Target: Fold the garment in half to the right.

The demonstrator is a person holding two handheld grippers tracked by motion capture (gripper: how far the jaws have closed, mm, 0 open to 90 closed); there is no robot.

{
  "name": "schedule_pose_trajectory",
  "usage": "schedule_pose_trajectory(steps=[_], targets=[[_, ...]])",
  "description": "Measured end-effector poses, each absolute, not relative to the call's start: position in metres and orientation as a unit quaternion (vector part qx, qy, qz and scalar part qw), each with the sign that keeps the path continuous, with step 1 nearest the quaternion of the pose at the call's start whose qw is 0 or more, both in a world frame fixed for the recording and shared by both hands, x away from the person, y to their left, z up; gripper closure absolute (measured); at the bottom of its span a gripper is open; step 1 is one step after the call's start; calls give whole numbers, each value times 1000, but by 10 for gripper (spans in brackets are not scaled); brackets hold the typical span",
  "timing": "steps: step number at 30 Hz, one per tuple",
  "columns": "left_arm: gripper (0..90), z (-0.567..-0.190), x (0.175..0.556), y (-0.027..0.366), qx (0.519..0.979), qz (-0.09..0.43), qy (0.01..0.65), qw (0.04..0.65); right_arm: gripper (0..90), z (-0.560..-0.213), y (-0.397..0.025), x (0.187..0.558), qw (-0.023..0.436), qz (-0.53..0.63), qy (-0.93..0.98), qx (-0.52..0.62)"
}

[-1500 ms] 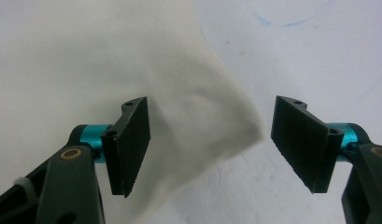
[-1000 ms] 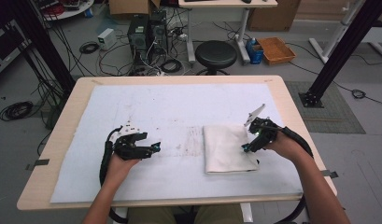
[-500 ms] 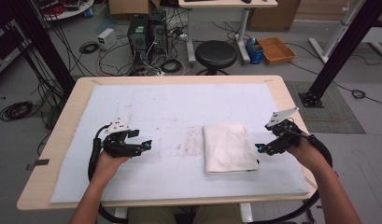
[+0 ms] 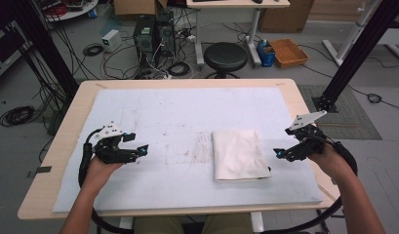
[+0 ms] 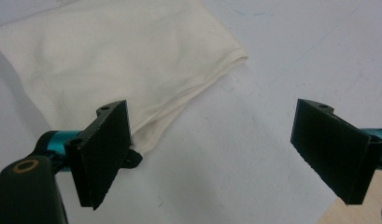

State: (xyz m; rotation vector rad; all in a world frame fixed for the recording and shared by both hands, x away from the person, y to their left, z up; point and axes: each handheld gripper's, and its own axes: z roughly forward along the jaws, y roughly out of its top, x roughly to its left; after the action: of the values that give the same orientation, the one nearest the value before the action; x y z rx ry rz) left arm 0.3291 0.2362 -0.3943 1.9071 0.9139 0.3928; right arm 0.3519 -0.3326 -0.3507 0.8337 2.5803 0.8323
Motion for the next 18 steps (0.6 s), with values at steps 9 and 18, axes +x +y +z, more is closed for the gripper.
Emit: schedule_pose_trajectory(steps=[9,18], targets=[[267,-391,323,239,781,163,371,475,119,-356,-332,344,151,291,898,294],[267,-391,322,241,784,162,369,473,119,-355,-328,345,149,291,900,287]])
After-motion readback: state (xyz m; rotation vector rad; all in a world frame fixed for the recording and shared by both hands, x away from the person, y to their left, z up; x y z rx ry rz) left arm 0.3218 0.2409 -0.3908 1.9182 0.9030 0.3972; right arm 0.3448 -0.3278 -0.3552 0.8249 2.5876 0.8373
